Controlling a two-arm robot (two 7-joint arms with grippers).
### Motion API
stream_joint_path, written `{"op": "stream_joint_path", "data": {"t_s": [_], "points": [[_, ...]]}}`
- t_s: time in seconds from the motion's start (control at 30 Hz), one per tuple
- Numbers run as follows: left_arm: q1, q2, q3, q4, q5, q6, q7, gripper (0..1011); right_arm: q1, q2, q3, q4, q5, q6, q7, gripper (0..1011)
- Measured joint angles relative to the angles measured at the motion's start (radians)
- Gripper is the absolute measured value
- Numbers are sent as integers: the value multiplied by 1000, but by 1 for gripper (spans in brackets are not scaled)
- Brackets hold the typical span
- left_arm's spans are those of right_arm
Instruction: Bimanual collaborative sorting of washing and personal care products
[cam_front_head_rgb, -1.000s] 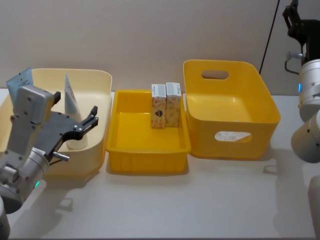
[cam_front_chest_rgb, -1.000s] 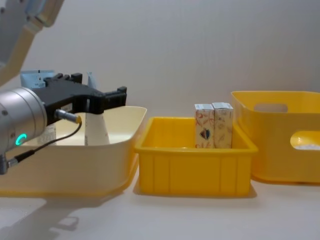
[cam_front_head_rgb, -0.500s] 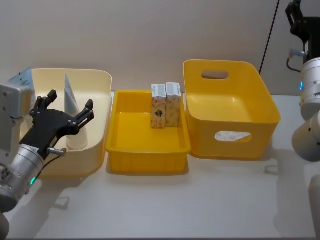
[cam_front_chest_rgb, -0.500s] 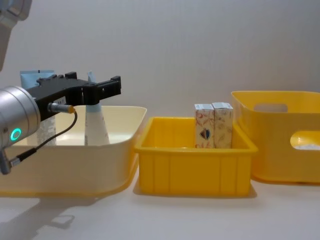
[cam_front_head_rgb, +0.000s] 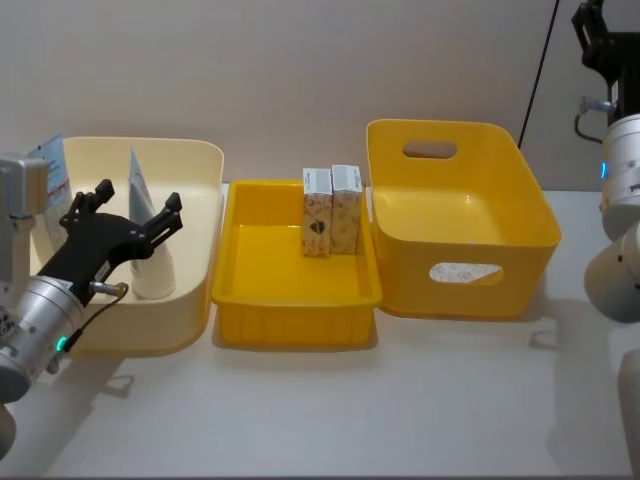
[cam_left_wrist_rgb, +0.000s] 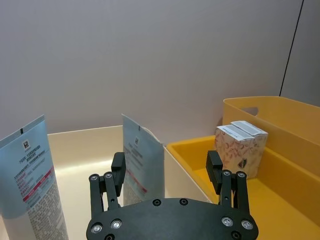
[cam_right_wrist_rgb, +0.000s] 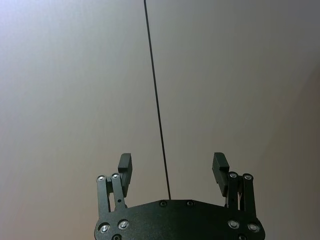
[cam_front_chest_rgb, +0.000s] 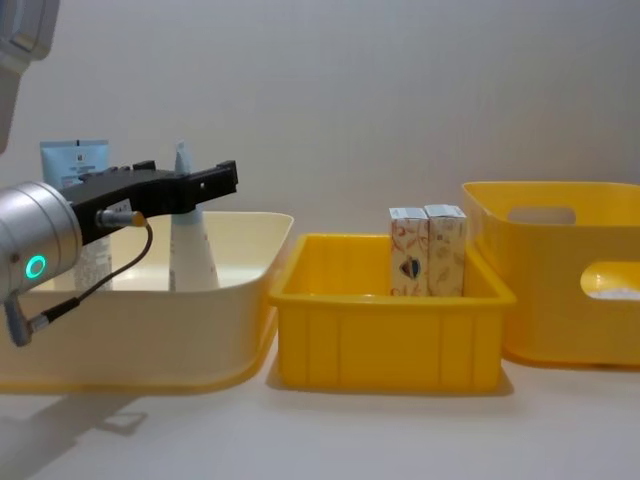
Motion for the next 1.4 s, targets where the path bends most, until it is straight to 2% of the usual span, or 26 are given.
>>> {"op": "stream_joint_path", "data": {"t_s": [0.23,0.77,1.03,1.4], "points": [[-26,-4,-5,39,-2,19,-7,1003,0,0,0,0,0,-1,0,1001],[-98,21,16,107,61,120,-5,1003,0,0,0,0,0,-1,0,1001],[-140,17,26,159,76,140,-28,1004,0,0,0,0,0,-1,0,1001],[-168,11,32,196,92,156,-43,1003,0,0,0,0,0,-1,0,1001]]}}
